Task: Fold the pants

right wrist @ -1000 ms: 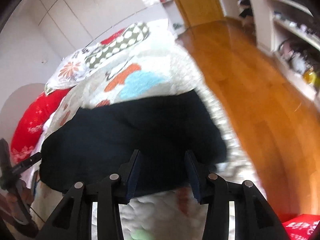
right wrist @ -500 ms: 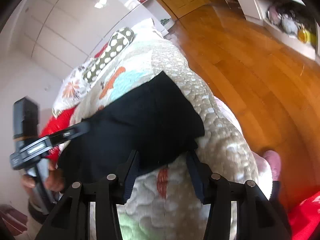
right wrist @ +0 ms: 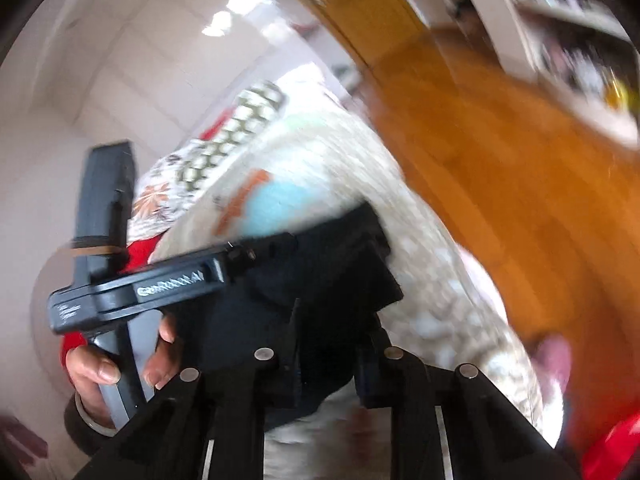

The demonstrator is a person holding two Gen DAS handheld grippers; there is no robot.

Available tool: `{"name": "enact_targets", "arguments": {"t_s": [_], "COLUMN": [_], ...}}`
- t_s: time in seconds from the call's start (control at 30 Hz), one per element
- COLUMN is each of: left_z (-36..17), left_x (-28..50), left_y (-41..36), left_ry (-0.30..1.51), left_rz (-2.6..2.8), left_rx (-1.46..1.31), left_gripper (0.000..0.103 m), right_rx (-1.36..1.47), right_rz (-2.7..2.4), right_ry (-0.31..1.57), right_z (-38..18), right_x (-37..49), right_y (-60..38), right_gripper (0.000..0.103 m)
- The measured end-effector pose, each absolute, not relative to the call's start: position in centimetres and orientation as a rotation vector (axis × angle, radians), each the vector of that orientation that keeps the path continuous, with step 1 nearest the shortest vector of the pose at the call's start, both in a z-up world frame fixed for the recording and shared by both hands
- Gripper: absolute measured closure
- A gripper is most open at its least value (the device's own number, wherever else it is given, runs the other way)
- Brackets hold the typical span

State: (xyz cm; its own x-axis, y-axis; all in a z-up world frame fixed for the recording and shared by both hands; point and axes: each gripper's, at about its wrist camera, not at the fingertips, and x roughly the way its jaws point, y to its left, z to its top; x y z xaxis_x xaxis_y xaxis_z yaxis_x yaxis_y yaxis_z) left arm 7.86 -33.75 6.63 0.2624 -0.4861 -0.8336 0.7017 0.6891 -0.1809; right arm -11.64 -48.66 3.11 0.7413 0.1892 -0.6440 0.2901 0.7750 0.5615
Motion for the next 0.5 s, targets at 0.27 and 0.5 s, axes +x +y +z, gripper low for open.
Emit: {"name": "enact_targets", "arguments": {"t_s": [0.27, 0.5], "left_z": [10.6, 7.2], "left_x": [10.5, 9.0], "left_y": [-17.1, -12.8], "left_ry": [0.978, 1.060], "left_rz": [-0.618, -0.570], "left_rx": [-0.040, -0.107], "left_gripper": [0.038, 0.038], "right_rx": [0.460, 0.425], "right_rz": [0.237, 0.350], "right_ry": [0.716, 0.973], "right_z": [8.6, 3.2], "right_x": [-6.8, -4.1], "right_y": [-37.7, -31.1], "right_gripper": [0.085, 0.072]}}
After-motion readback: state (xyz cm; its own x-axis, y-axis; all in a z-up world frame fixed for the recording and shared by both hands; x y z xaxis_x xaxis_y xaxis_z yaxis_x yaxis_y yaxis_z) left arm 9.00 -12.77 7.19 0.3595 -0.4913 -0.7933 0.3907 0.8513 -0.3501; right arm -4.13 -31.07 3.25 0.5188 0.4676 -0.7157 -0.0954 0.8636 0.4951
